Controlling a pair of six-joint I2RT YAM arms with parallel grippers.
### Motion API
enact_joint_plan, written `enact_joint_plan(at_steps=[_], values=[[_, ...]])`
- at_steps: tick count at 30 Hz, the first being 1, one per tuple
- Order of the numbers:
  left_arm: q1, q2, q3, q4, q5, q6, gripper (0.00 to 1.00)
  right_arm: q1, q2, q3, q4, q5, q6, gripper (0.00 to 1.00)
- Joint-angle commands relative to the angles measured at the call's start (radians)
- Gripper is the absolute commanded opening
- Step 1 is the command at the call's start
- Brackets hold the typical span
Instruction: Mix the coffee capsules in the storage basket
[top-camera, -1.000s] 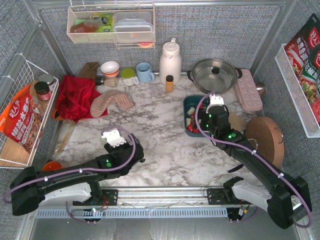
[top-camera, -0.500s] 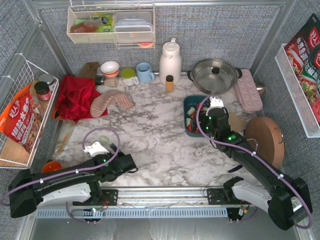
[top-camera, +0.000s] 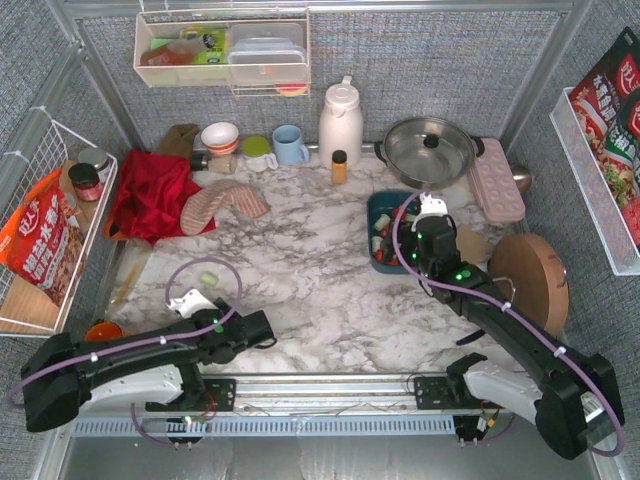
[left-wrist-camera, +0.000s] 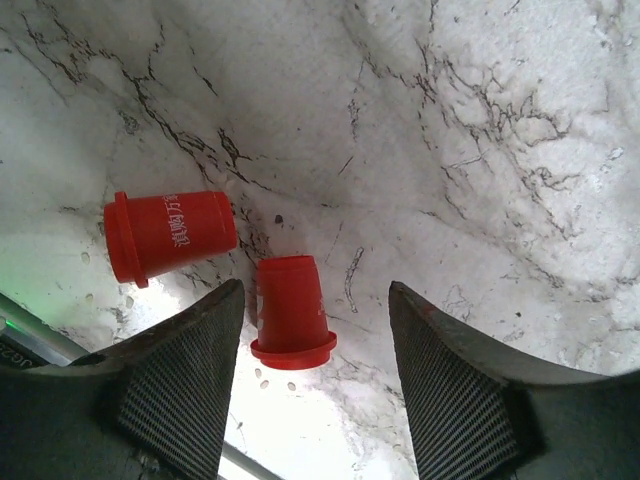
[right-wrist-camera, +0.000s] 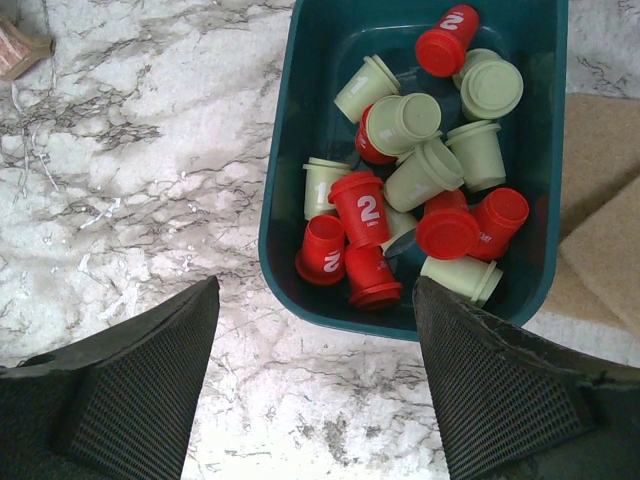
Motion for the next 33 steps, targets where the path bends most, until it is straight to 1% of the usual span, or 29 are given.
enact_joint_plan(at_steps=[1,6,11,17,26,31,33], values=[[0.007,0.049,0.017,0.021,0.015,0.006,0.69,0.001,0.009,-0.001,0.024,-0.001,0.013,0.82],[0.020,0.091,0.026,0.040,0.026,0.026,0.70,0.000,0.022,0.001,0.024,-0.004,0.021,0.82],[0.025,0.123,0.007,0.098,0.060,0.036,0.69,0.000,0.024,0.002,0.024,-0.004,0.023,0.83],[0.028,0.180,0.025,0.089,0.078,0.038,0.68,0.001,0.032,0.002,0.024,-0.002,0.024,0.82],[0.028,0.238,0.034,0.110,0.095,0.050,0.62,0.000,0.041,0.003,0.021,0.000,0.026,0.82],[0.027,0.267,0.049,0.109,0.092,0.067,0.54,0.000,0.046,0.005,0.017,0.001,0.027,0.82],[0.027,0.276,0.056,0.107,0.087,0.072,0.52,0.000,0.047,0.006,0.016,0.002,0.027,0.83]])
